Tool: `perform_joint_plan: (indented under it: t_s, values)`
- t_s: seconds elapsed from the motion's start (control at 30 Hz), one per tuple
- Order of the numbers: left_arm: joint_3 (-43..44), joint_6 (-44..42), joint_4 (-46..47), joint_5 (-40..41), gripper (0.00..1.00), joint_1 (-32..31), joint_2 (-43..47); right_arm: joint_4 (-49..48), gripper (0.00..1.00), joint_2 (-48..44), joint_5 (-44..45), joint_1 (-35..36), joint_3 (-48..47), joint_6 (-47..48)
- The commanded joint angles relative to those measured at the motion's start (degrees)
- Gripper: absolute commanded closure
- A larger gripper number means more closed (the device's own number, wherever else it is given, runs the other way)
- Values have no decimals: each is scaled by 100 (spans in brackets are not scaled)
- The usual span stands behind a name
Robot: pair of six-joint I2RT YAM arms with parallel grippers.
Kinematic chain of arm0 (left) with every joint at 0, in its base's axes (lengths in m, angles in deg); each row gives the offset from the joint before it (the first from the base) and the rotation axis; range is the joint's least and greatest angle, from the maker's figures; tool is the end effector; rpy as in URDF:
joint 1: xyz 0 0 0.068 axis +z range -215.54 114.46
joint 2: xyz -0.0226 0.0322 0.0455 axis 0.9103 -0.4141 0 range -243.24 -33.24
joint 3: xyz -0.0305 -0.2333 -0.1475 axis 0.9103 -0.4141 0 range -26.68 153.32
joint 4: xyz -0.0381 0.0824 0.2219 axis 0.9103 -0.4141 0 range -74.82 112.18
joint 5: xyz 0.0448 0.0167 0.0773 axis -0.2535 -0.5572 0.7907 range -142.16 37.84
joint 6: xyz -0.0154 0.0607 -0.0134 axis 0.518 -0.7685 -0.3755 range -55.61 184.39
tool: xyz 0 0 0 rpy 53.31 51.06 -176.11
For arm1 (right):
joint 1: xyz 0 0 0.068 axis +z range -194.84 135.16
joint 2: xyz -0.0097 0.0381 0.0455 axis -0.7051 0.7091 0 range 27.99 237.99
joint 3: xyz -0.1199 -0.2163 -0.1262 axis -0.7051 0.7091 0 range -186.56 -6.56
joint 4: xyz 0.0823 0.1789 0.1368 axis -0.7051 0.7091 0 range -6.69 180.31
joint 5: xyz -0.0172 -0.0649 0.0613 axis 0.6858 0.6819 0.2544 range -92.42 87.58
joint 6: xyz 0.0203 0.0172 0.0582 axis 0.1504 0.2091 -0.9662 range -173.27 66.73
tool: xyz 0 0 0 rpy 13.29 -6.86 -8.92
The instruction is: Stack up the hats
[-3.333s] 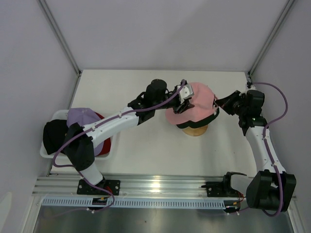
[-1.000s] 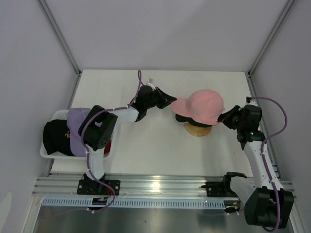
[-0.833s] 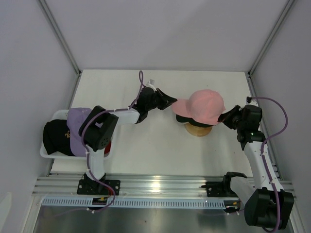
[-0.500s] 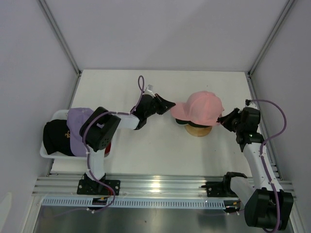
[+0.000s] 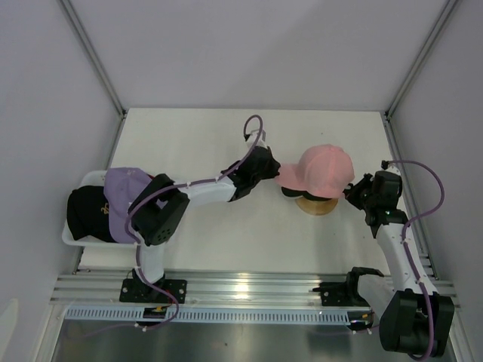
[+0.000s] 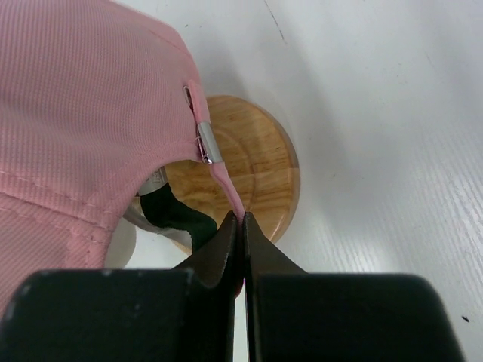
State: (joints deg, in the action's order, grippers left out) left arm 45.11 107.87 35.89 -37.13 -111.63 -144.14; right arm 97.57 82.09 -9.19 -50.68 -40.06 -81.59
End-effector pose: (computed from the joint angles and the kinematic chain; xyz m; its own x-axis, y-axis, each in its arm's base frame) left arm 0.3115 -0.3051 0.2192 -0.5828 -0.3529 -0.7320 0.1822 0.8211 -0.5410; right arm 0.1917 -0.0138 0.2390 -0.4983 0.5245 -0.6904 0.2740 0.8507 0.4486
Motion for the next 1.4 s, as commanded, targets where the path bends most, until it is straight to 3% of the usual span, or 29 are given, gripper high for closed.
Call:
perform_joint_plan:
  t_s: [0.0,0.27,0.37,0.47,0.6,0.63,0.7,0.77,0.8,0.93,1.03,1.1,1.17,1.27,1.37]
  values:
    - [-147,-1228,-1776,703,99,-251,-205,50,100,39,360,-22,-43,186]
    - [-1202,-1378,-881,748,99,-410,304,50,96,188,615,-39,-78,168]
    - [-1167,-1430,-914,756,99,-428,270,155,89,223,615,-39,-183,177]
    - [-1246,-1404,-836,695,99,-428,313,427,73,118,650,-48,-464,282]
    - [-1334,-1500,-739,729,99,-410,647,1033,37,-75,676,-74,-1070,449]
    - [-1360,-1527,-713,773,98,-401,857,1339,32,-102,676,-92,-1245,476]
    - [-1396,-1553,-677,721,93,-305,1095,1648,24,-155,755,-101,-1781,555]
    - [-1413,-1580,-590,432,83,-200,1490,2044,21,-164,992,-101,-2264,512]
    - [-1413,-1571,-546,300,71,-69,1622,2124,20,-181,975,-110,-2371,468]
    - [-1256,-1738,-308,-193,47,135,2141,2519,19,-234,1124,-145,-2890,432]
    - [-957,-1887,-203,-421,38,170,2186,2564,19,-321,1352,-154,-3171,546]
    - [-746,-1870,16,-702,37,170,1994,2398,18,-365,1292,-162,-3242,608]
    - [-614,-1791,183,-930,38,170,1774,1889,15,-357,661,-162,-3242,748]
    - [-368,-1449,325,-1282,47,170,1221,1273,13,-95,-394,-119,-3233,801]
    - [-113,-1290,219,-1459,67,144,737,1149,15,327,-607,127,-3374,819]
